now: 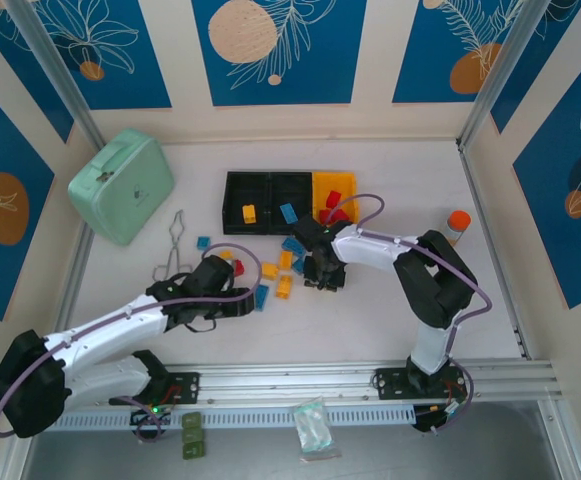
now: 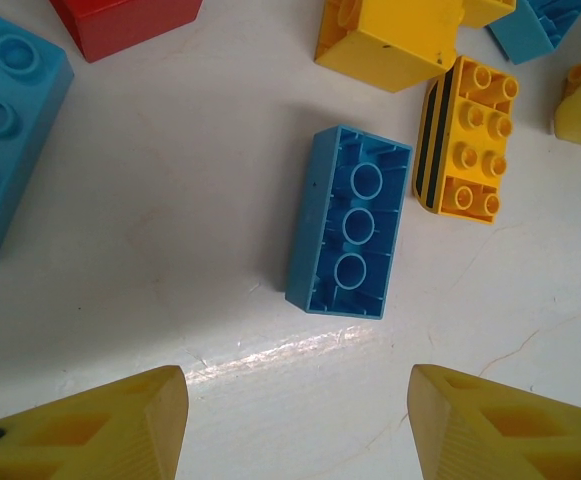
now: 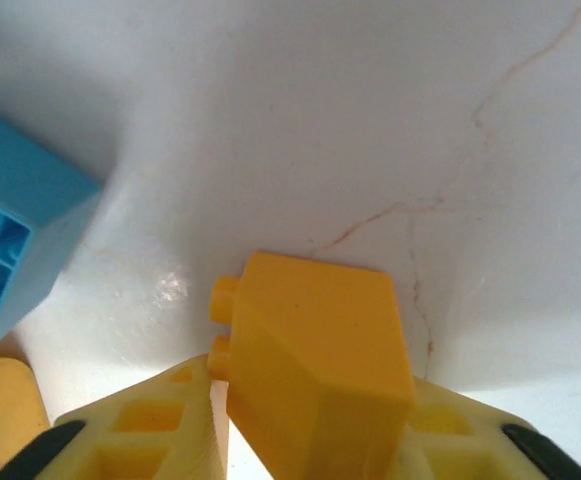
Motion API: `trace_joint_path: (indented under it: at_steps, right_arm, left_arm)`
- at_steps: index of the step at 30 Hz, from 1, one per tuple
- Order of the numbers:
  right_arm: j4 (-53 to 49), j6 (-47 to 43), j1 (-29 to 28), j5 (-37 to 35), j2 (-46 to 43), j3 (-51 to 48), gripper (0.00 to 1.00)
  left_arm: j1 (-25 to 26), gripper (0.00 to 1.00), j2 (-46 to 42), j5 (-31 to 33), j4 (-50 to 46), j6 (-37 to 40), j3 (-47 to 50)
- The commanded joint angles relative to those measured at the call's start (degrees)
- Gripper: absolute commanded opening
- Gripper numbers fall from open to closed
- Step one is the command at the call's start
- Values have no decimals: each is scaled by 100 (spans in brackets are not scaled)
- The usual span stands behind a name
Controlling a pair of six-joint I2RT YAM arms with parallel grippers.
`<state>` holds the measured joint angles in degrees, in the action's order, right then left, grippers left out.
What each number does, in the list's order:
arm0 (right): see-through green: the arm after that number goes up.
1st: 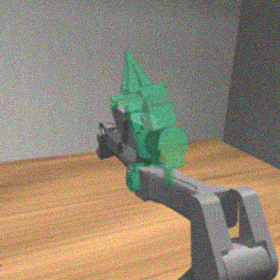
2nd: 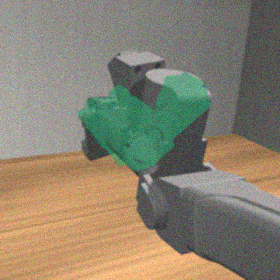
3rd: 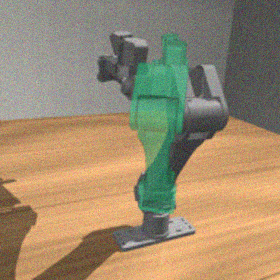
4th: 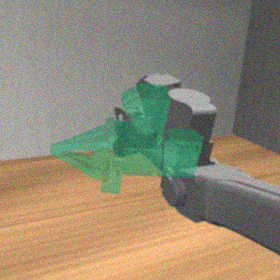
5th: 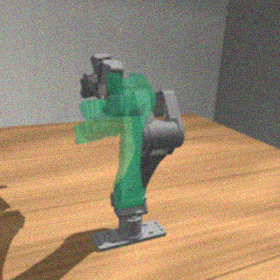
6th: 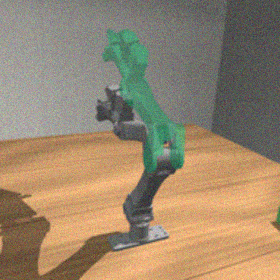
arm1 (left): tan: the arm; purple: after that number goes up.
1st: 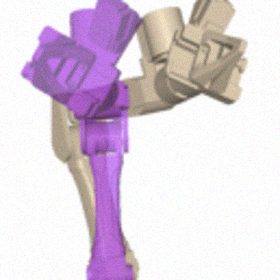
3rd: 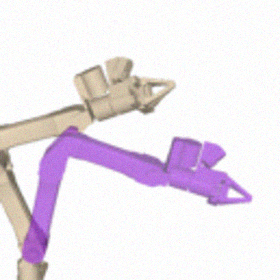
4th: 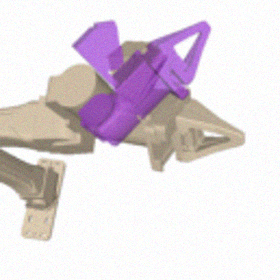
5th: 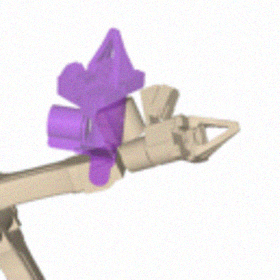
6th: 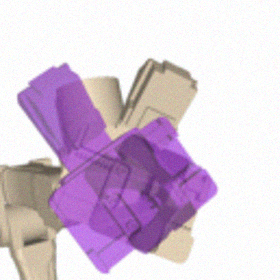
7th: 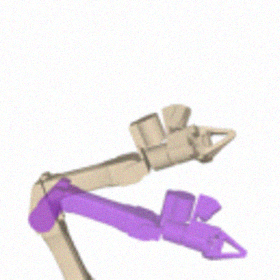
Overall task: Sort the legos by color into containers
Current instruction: Pick up the lego from the center of the table, then place the lego in the container.
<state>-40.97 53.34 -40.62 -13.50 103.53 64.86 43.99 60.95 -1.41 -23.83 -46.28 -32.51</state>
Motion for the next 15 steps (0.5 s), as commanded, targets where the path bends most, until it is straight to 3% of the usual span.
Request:
trace_joint_path:
  at_steps: [1, 9, 15]
  right_arm:
    - [99, -95, -26, -250, 8, 70, 24]
    - [-212, -272, -274, -312, -589, 416, 23]
    - [-275, -635, -367, -104, -347, 1360, 23]
  left_arm:
    - [-44, 60, -6, -11, 31, -21, -42]
    - [-130, 60, -428, -19, 81, -111, 103]
    - [-610, 60, -903, -319, -52, -100, 109]
